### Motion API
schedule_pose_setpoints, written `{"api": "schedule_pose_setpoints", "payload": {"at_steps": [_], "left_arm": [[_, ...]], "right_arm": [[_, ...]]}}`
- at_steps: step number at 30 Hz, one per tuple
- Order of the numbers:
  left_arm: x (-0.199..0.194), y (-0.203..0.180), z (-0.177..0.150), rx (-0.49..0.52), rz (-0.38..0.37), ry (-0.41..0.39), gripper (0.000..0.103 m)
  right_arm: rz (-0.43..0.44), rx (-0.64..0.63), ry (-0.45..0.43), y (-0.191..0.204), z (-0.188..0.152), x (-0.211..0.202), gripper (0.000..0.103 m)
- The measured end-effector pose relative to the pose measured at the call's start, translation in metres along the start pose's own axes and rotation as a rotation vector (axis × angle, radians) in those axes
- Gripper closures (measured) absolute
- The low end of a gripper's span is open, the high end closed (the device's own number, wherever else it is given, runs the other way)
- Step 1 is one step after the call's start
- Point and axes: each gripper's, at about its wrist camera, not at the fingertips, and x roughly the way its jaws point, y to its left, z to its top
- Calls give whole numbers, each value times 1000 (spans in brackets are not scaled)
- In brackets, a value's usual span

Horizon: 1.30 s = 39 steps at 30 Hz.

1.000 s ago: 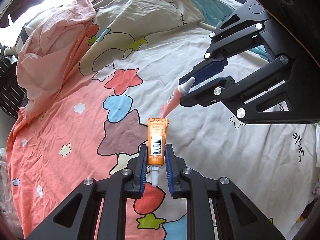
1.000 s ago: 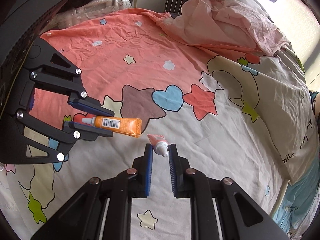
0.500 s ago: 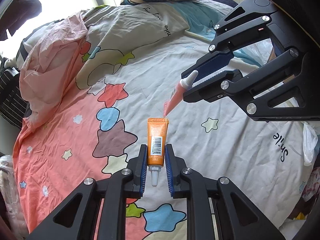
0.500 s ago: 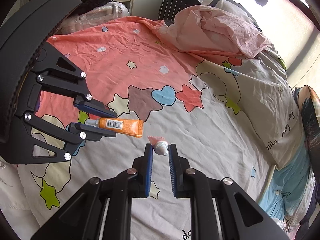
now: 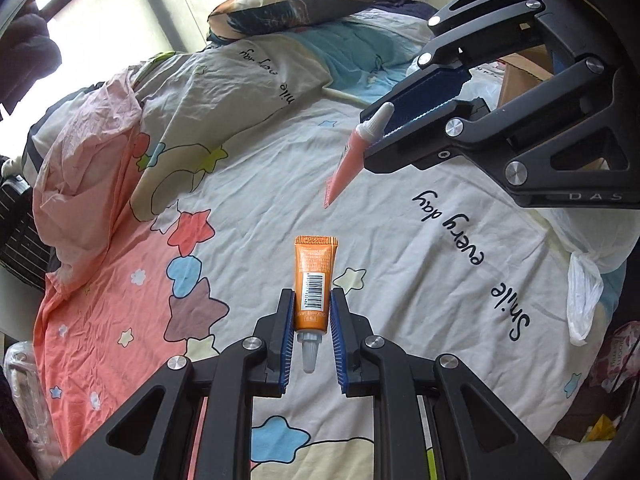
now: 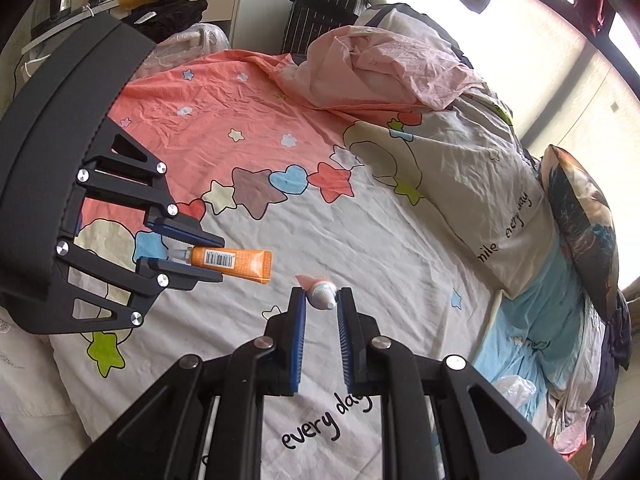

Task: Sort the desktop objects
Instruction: 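Carry orange tube with left tool while right tool carries pink tube to box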

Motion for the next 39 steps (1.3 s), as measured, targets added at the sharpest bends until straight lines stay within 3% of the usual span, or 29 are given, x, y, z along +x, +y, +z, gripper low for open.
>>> {"api": "schedule_pose_setpoints", "payload": {"at_steps": [25, 39], "left_arm": [[-66, -125, 78, 172, -68, -151, 86], [-86, -191, 122, 258, -100, -206, 86]], "right_arm": [[-214, 167, -3, -43, -102, -134, 88], [-311, 295, 29, -78, -175, -176, 88]]}}
